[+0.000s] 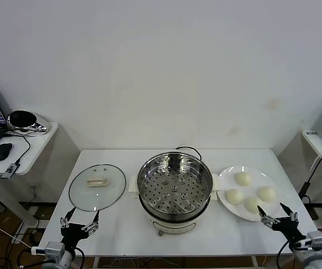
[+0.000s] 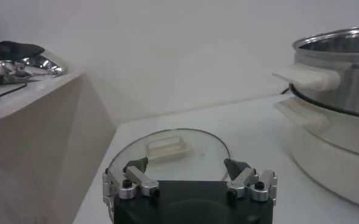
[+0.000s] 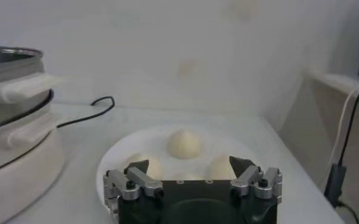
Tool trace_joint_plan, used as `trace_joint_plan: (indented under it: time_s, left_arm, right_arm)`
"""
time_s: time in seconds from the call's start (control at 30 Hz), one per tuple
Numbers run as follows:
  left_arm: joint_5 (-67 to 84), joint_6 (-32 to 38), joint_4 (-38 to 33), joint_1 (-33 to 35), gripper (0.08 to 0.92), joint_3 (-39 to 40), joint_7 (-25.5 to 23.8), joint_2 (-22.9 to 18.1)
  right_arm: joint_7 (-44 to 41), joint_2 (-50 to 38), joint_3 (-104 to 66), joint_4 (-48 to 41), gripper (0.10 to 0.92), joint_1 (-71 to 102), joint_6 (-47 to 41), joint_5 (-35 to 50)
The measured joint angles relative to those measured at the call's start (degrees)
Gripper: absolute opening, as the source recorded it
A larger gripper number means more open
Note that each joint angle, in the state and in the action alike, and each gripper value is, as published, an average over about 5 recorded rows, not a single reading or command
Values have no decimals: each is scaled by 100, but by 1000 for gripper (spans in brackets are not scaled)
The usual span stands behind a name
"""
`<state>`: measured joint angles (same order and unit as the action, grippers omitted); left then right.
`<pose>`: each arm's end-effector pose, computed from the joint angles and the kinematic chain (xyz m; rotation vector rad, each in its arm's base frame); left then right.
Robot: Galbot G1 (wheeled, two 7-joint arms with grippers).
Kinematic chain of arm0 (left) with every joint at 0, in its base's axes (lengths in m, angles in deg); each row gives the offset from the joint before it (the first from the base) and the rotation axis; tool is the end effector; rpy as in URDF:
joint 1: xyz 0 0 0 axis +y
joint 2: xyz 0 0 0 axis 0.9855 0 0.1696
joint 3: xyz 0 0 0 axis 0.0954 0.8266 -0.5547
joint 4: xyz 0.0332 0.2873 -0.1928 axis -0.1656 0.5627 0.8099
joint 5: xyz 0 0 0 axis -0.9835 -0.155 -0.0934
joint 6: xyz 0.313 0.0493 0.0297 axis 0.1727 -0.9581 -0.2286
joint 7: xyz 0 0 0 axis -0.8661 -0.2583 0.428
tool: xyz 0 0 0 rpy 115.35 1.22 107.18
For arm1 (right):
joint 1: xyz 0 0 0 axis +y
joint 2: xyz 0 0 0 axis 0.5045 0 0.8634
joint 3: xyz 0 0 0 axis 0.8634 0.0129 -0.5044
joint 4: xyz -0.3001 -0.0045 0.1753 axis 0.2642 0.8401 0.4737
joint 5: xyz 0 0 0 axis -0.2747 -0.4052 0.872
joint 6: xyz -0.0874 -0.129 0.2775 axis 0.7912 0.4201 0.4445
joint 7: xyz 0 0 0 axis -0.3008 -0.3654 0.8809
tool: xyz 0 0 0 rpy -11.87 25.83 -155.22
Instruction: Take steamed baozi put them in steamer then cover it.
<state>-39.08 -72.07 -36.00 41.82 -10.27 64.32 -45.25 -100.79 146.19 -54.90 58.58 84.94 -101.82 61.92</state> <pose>0.1345 0.0949 -0.3120 -0.0698 -2.7945 -0.2596 0.1901 -0.2396 -0.2630 0.0655 -2.8239 0.3094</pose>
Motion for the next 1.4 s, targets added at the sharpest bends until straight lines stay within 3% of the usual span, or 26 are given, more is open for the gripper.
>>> trace_joint_plan:
  time_s: [0.17, 0.37, 0.73, 1.03, 1.4]
  left_arm:
    - [-22, -1, -70, 21, 823, 3, -2, -39]
    - [-77, -1, -196, 53, 823, 31, -2, -124]
    - [-129, 15, -460, 195, 823, 63, -7, -274]
    - [-211, 30, -678, 349, 823, 31, -9, -369]
    - [-323, 93, -725, 520, 823, 41, 14, -372]
  right_arm:
    - [-438, -557, 1, -82, 823, -445, -389, -351]
    - [-1667, -1394, 313, -383, 823, -1411, -750, -1374]
    - [-3950, -2387, 2562, -1484, 823, -4139, -258, -3368]
    - [-4945, -2067, 4787, -2906, 823, -6184, 686, -4343]
    - [-5314, -1025, 5818, -4766, 823, -7217, 1738, -5463]
